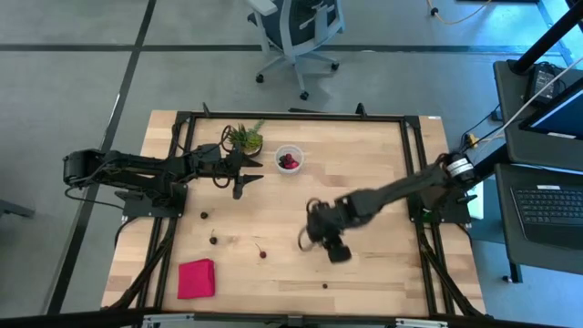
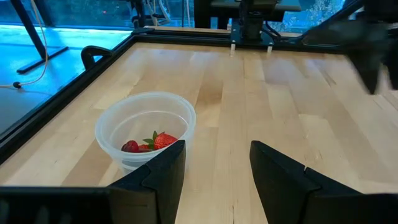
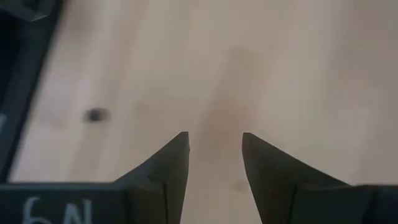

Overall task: Pick and placing Produce into tupperware
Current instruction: Put the blueberry into the transparent container

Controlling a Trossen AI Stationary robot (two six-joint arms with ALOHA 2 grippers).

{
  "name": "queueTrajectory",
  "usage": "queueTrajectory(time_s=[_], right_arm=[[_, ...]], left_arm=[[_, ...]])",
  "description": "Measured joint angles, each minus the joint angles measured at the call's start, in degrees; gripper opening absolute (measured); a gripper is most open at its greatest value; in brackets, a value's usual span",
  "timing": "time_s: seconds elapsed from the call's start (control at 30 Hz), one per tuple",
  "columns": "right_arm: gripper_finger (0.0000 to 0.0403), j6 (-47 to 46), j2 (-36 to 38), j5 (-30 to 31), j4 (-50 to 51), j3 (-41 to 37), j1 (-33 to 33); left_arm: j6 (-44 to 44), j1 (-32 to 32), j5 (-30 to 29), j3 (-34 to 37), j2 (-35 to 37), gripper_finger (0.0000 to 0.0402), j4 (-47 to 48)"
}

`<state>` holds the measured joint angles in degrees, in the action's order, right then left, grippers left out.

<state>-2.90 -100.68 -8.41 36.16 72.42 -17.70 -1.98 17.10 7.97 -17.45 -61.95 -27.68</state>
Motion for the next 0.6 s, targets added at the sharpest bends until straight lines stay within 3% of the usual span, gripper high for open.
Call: queueTrajectory(time_s=[0.4, 0.6], right_arm=[[0.0152, -18.95, -0.04, 1.97, -10.45, -3.30, -10.33], [0.0152, -19.36, -0.04, 2.04, -14.68, -3.37, -13.45]], left_arm=[[0.00, 0.00, 0.00, 0.01, 0.00, 0.0173, -0.04], [-0.09, 0.00, 0.00, 0.01, 0.00, 0.0173, -0.04]])
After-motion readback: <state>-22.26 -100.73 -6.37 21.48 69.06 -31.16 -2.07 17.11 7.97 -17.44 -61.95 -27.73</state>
